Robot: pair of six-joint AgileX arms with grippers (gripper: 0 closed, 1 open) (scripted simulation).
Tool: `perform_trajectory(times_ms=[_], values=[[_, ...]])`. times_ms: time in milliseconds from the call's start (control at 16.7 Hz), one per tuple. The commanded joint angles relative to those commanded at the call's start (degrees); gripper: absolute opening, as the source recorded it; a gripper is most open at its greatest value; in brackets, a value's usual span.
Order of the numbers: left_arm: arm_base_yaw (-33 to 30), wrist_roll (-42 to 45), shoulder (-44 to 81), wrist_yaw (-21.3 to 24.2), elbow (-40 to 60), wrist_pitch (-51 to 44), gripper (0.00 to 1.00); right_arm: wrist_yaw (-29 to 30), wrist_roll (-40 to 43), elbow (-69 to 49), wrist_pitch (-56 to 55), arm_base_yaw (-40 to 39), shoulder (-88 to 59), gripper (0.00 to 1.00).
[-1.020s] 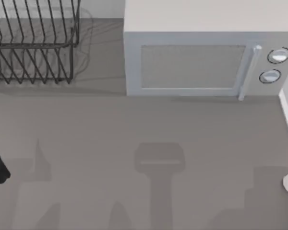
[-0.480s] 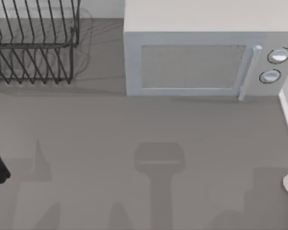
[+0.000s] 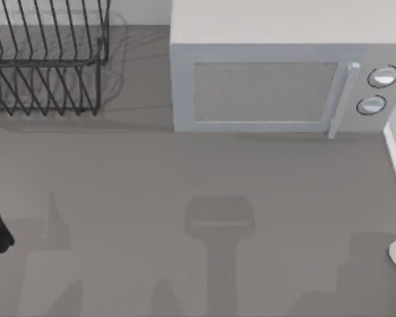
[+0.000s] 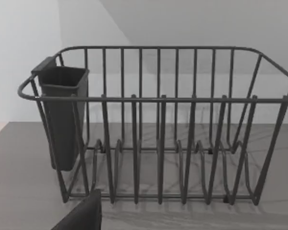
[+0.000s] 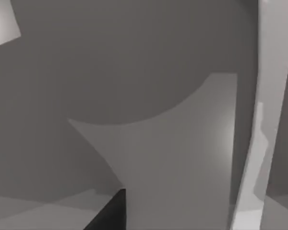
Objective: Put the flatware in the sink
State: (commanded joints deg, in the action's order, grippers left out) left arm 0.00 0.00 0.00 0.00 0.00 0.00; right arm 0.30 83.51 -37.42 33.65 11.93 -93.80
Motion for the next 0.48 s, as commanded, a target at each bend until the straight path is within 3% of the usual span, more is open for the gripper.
perform_trajectory(times_ms=[180, 480], values=[[0.0, 0.0, 0.0, 0.0, 0.0, 0.0, 1.0, 0.0, 0.0, 0.0, 0.0, 0.0, 0.0, 0.02], [0.0, 0.0, 0.0, 0.0, 0.0, 0.0, 1.0, 0.0, 0.0, 0.0, 0.0, 0.0, 0.0, 0.0]])
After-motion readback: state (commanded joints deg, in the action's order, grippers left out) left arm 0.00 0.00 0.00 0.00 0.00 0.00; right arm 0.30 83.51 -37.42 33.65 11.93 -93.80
